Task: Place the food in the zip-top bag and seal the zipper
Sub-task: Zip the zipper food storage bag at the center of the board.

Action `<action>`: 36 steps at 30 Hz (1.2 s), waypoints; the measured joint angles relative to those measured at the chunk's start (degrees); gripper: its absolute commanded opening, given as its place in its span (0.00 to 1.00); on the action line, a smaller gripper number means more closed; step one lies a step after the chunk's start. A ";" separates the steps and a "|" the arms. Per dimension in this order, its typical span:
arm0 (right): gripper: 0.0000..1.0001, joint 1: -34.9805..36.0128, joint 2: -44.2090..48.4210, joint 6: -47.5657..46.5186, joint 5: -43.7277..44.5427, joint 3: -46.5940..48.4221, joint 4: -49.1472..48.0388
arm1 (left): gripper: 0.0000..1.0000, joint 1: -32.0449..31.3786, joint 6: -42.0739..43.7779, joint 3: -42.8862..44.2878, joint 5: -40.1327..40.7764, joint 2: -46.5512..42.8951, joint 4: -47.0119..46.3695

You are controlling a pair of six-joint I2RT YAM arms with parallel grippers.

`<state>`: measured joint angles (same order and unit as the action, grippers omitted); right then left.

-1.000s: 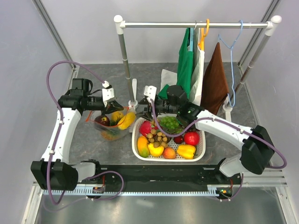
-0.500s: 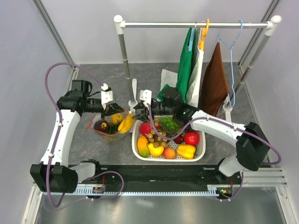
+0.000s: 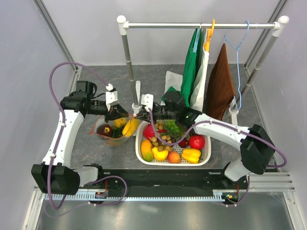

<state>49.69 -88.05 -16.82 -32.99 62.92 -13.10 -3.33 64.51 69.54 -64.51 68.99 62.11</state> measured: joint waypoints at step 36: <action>0.00 -0.09 -3.52 2.08 2.58 5.62 3.69 | 0.22 -13.25 -24.94 -0.63 21.57 -5.66 -15.98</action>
<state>49.60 -91.57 -14.74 -30.41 68.53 -9.41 -16.58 39.57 68.90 -42.94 63.33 46.13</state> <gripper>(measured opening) 0.008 0.274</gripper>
